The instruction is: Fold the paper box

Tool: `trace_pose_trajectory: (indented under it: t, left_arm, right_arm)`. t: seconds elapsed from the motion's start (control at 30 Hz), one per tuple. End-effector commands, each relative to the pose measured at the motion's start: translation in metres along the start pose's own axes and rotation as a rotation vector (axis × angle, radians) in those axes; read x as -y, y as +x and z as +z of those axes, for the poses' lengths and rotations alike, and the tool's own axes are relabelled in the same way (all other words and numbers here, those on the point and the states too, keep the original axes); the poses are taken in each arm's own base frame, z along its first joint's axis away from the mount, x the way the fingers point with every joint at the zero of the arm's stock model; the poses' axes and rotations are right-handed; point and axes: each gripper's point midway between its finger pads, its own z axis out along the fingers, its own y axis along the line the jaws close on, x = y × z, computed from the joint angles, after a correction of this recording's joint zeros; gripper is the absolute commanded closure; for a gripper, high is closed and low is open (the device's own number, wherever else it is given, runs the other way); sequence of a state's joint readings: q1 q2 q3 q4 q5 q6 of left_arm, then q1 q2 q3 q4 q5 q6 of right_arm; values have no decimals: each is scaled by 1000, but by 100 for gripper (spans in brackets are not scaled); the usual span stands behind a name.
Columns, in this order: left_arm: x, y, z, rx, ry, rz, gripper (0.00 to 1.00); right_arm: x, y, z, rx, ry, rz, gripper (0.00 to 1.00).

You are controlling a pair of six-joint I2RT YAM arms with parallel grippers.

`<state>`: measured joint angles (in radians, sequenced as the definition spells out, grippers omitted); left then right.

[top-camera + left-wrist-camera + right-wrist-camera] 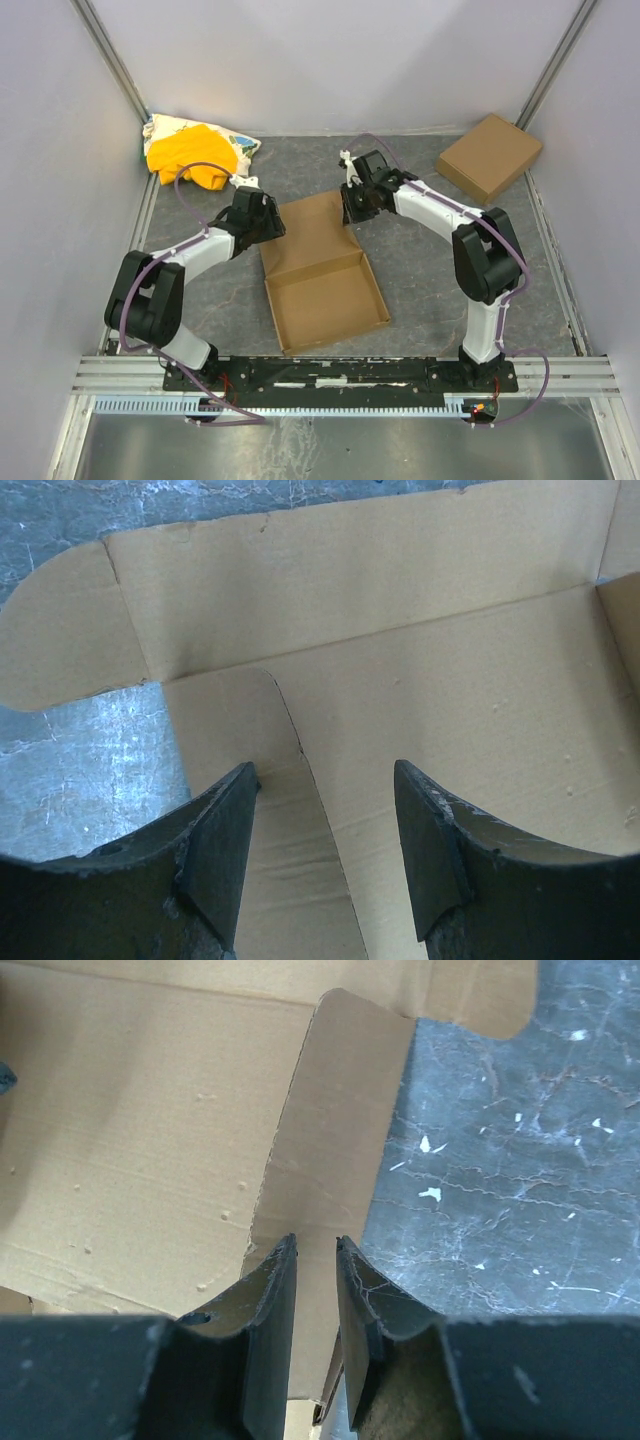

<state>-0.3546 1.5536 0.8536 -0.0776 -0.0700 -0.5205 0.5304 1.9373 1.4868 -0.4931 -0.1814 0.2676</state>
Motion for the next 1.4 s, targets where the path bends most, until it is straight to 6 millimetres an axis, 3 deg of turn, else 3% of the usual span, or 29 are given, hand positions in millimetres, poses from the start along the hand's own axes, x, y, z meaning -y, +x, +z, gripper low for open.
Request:
trace_pose_trajectory:
  t: [0.0, 0.4, 0.87, 1.1, 1.37]
  left_arm:
    - [19, -9, 4, 19, 82, -15, 36]
    - [24, 0, 10, -20, 99, 0, 36]
    - [33, 9, 18, -71, 120, 30, 36]
    - [45, 0, 15, -59, 148, 44, 36]
    - [82, -51, -13, 33, 245, 123, 29]
  right_arm:
    - [-21, -6, -6, 40, -51, -22, 69]
    - [-24, 24, 23, -55, -38, -50, 70]
    - [-18, 47, 35, -141, 21, -93, 70]
    - [-17, 33, 20, -95, 55, -100, 70]
    - [-9, -7, -24, 28, 131, -75, 65]
